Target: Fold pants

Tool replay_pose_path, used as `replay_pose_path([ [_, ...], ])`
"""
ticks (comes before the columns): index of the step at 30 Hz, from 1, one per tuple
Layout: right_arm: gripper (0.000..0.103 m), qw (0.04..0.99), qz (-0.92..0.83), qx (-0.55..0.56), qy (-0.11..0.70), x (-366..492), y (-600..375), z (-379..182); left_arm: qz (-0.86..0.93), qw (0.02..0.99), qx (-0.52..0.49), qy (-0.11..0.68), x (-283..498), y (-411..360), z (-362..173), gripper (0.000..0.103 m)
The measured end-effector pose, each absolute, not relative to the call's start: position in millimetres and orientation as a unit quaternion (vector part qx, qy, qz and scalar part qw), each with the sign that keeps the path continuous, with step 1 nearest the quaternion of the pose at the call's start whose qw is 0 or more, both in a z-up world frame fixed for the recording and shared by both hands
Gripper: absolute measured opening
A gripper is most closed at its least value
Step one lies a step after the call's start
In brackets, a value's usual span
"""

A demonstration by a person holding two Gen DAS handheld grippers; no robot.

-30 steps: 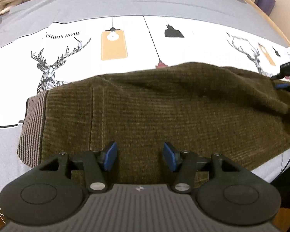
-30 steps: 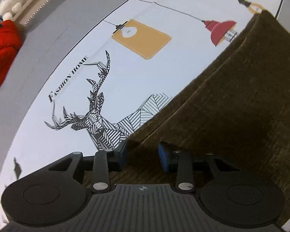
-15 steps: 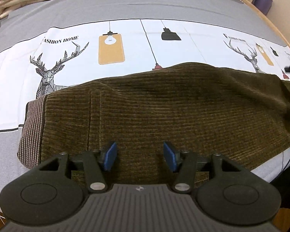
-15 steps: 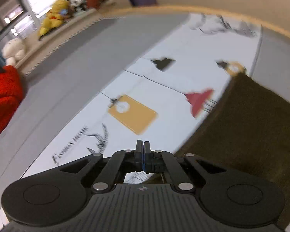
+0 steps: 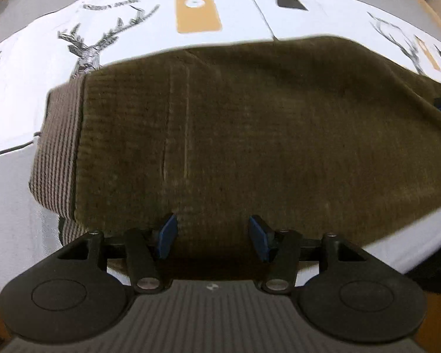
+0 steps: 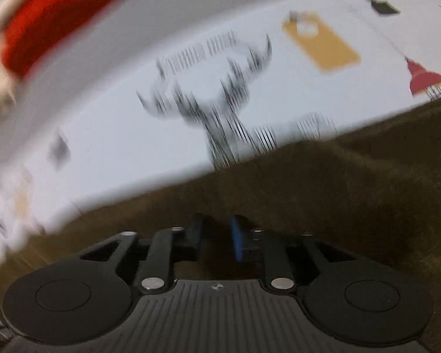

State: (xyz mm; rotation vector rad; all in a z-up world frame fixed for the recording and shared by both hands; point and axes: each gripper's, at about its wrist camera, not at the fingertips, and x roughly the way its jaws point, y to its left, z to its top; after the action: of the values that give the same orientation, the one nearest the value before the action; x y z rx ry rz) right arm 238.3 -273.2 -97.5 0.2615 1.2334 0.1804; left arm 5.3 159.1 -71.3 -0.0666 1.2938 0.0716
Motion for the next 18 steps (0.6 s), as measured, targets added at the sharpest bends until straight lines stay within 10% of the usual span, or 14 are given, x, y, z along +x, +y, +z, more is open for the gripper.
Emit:
replay_pose_path([
  [18,0.033,0.876,0.107,0.086,0.463,220,-253,-41,0.159,0.839,-0.125,0.505,-15,256,-34,0.060],
])
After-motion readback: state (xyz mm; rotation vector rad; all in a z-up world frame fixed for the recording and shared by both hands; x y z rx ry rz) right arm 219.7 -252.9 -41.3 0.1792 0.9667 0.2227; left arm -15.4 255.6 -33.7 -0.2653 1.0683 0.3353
